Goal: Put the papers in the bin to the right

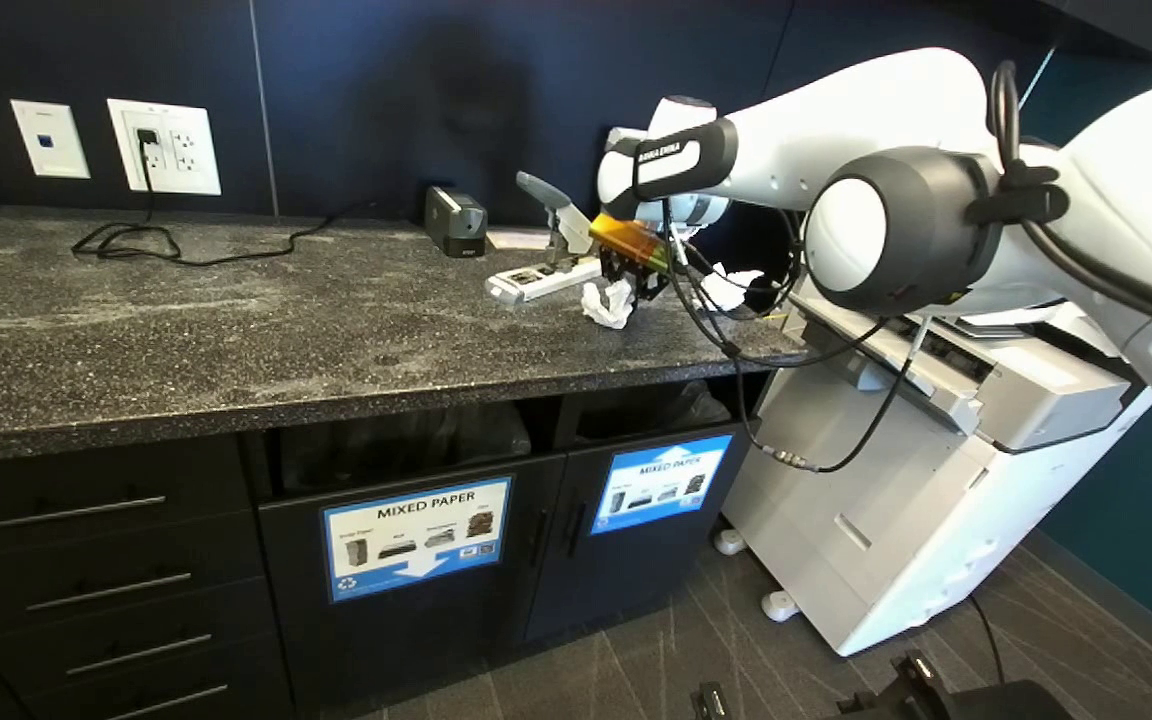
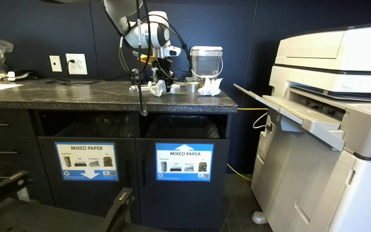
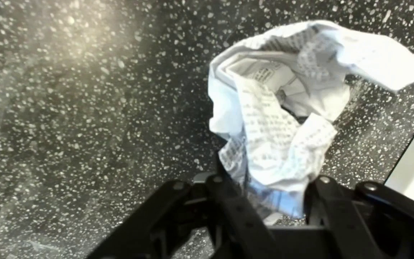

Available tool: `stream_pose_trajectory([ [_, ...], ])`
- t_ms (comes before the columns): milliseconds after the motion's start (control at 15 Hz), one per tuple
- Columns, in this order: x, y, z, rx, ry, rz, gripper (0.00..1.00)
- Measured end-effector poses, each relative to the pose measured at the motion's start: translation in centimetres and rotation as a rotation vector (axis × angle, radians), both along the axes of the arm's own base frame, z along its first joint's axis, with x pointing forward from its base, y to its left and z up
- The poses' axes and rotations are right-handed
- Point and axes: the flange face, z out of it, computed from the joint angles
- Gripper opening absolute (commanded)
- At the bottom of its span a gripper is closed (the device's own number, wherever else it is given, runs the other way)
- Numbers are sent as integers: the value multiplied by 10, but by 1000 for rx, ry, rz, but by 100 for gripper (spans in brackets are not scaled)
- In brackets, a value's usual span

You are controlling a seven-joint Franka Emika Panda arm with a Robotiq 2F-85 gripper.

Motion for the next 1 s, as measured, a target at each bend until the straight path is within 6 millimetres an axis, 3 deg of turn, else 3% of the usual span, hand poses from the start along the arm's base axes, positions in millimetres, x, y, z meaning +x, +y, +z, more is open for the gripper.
stream_pose_trajectory([
  [200, 0, 0, 0, -3, 7, 3, 13],
  [267, 0, 0, 0, -5, 9, 5, 18],
  [533, -1, 0, -1, -20, 28, 52, 17],
  [1000, -11, -3, -3, -71, 125, 315, 17],
])
